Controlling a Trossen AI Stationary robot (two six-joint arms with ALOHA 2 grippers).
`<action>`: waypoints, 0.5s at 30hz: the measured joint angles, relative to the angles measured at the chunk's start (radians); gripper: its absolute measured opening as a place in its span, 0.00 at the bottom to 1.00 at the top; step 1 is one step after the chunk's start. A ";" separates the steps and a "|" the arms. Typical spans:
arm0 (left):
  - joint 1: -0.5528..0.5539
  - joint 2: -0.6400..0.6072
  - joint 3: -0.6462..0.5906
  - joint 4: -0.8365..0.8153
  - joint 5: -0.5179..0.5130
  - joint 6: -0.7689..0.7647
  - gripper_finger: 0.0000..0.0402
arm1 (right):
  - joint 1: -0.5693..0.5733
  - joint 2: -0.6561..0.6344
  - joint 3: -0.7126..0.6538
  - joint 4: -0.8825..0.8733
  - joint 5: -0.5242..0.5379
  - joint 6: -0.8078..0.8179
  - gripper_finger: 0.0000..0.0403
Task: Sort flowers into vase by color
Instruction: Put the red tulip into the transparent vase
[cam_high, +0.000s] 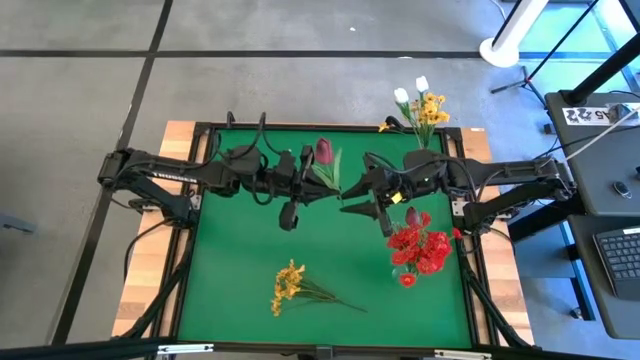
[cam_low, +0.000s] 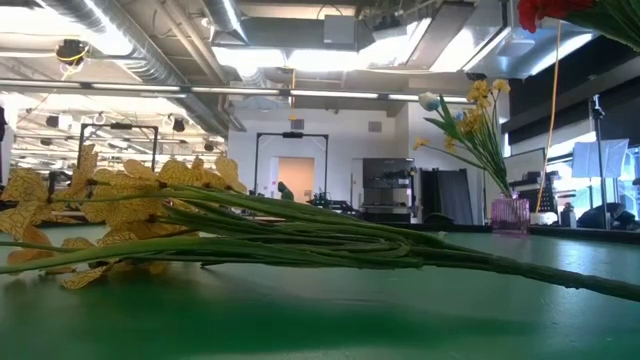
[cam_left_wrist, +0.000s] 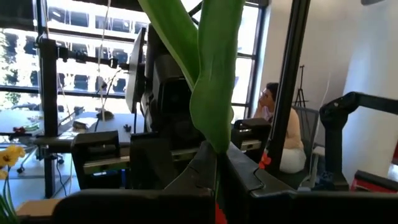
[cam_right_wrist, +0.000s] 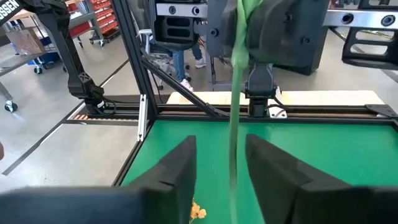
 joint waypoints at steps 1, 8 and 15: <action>0.000 0.000 0.000 -0.001 0.000 0.000 0.00 | 0.000 0.000 0.000 0.000 0.000 0.000 0.31; -0.007 0.000 0.000 -0.005 0.000 0.000 0.00 | 0.000 0.000 0.000 0.000 0.001 -0.003 0.14; -0.011 0.000 0.000 -0.006 -0.002 -0.004 0.07 | 0.002 0.000 0.000 -0.011 0.003 -0.022 0.03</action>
